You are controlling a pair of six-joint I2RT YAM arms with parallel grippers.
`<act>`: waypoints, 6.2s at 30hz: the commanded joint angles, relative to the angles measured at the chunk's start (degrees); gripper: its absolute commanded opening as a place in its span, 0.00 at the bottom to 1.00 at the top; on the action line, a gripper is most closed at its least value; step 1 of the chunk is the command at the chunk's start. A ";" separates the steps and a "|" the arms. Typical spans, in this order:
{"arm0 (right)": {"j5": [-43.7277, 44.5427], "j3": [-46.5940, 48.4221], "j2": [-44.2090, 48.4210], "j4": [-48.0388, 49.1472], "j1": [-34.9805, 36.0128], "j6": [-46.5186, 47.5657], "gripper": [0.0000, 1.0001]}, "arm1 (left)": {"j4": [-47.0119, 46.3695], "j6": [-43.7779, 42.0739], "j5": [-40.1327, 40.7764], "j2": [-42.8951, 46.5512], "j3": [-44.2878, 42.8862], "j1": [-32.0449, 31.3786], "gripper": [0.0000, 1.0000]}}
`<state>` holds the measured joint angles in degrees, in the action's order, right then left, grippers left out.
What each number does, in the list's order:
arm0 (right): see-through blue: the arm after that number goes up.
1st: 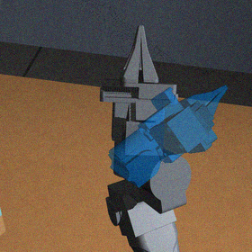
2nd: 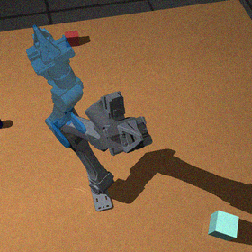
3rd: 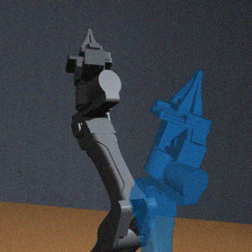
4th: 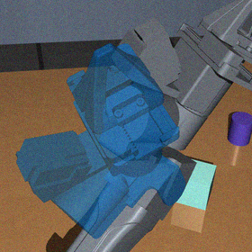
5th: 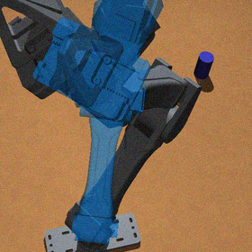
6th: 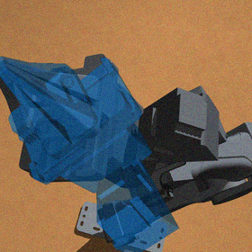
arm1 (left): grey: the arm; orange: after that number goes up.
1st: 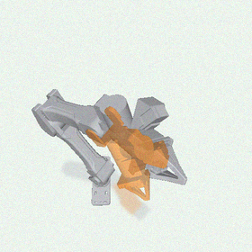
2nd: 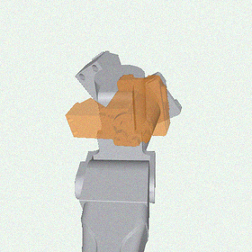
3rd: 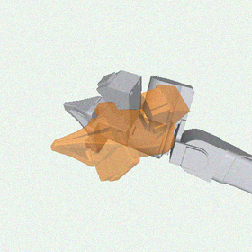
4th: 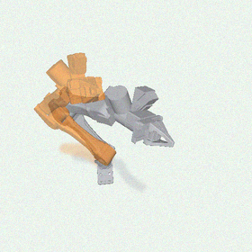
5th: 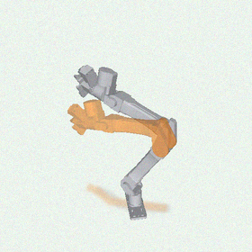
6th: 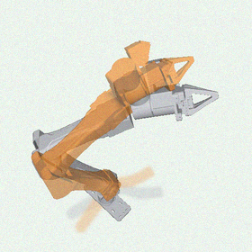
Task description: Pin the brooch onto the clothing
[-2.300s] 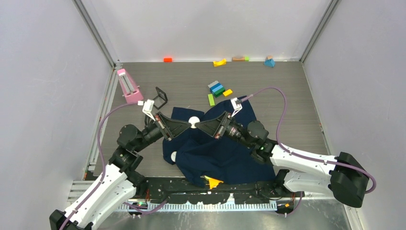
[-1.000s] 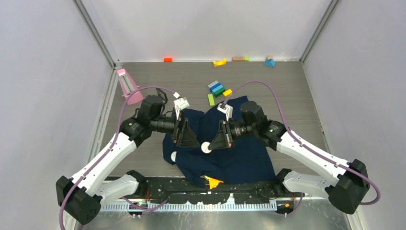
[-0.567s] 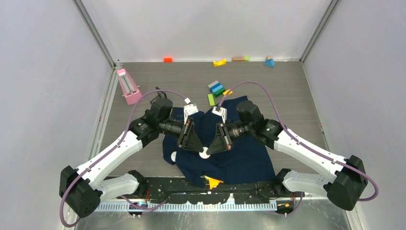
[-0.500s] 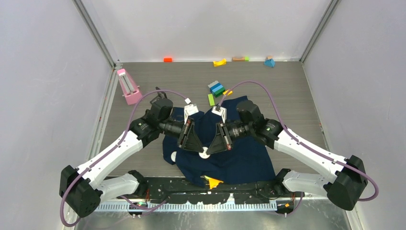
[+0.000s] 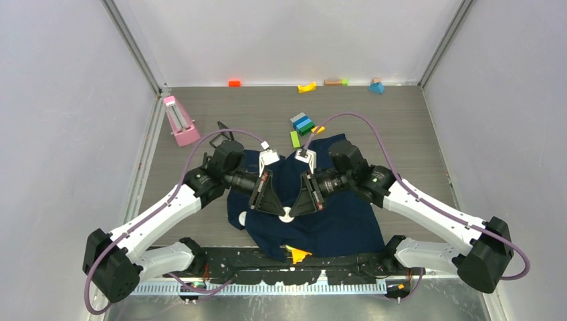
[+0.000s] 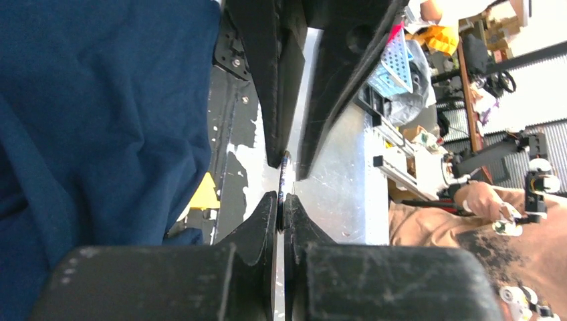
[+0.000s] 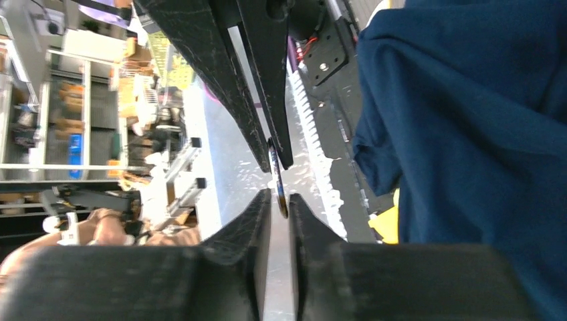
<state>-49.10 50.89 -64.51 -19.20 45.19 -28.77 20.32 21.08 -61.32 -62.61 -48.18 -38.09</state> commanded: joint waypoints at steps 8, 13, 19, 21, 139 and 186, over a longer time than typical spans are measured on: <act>8.21 -4.16 11.57 9.37 0.02 -5.77 0.55 | -28.34 20.69 19.08 14.92 12.33 -0.20 0.00; 13.22 -11.75 15.20 25.61 0.12 -16.59 0.55 | -35.40 26.32 24.78 19.82 16.12 -0.15 0.00; 15.11 -15.38 15.47 33.62 0.09 -20.18 0.52 | -36.79 28.17 25.00 21.06 16.80 -0.17 0.00; 15.23 -15.47 15.38 34.00 0.09 -20.33 0.49 | -36.90 28.22 24.65 20.95 16.61 -0.15 0.00; 68.36 -13.47 -6.94 19.68 17.37 0.56 0.01 | 10.14 16.48 22.67 29.38 16.00 13.83 0.00; 82.91 -0.16 -17.26 16.08 34.09 -16.90 0.48 | 10.47 27.70 36.99 49.06 29.33 13.83 0.00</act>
<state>31.77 48.07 -81.41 -6.94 79.02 -44.21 31.57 47.90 -24.03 -13.61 -19.22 -24.60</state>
